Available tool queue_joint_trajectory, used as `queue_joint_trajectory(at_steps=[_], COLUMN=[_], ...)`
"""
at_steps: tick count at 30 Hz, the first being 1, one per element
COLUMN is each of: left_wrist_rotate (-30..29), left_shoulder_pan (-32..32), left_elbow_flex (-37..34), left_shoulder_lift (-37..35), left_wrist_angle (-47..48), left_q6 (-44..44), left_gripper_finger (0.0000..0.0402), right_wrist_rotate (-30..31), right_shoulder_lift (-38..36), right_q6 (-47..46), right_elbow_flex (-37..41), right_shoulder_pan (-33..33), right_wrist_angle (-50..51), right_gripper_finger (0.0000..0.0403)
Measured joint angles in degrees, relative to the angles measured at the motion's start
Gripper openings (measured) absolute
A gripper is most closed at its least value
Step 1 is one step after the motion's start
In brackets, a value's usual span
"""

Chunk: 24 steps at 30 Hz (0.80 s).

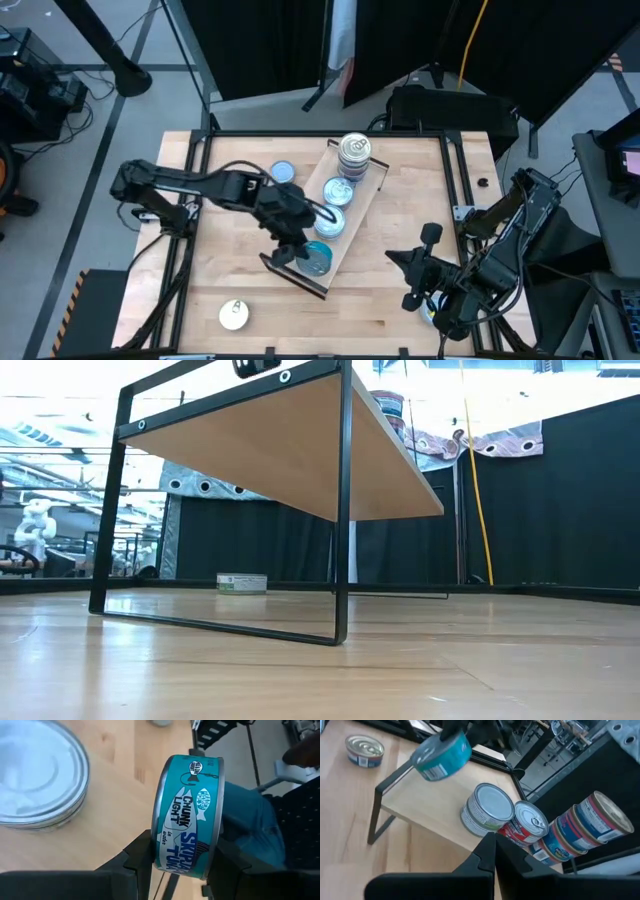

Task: Stack canned seafood by type on shelf
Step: Put the light blue tuna can on the shelf

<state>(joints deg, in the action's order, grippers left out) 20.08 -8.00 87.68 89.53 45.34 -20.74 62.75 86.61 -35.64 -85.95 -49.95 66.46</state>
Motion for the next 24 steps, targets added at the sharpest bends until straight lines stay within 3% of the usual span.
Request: queue_joint_trajectory(at_steps=[9, 20, 24], left_wrist_rotate=[3.8, 3.7, 0.9], left_shoulder_pan=[0.9, 1.6, 1.6], left_elbow_flex=[0.0, 0.0, 0.1], left_shoulder_lift=[3.1, 4.6, 4.6], left_wrist_angle=[1.1, 4.1, 4.7], left_q6=[-6.8, -10.5, -10.5], left_gripper_finger=[0.0141, 0.0147, 0.0148], right_wrist_rotate=[-0.1, -0.1, -0.1], right_shoulder_lift=[0.0, 0.0, 0.0], right_q6=[0.5, 0.8, 0.8], right_elbow_flex=[0.0, 0.0, 0.0], right_shoulder_pan=[0.0, 0.0, 0.0], right_wrist_angle=[5.0, 5.9, 6.0], right_gripper_finger=[0.0, 0.0, 0.0])
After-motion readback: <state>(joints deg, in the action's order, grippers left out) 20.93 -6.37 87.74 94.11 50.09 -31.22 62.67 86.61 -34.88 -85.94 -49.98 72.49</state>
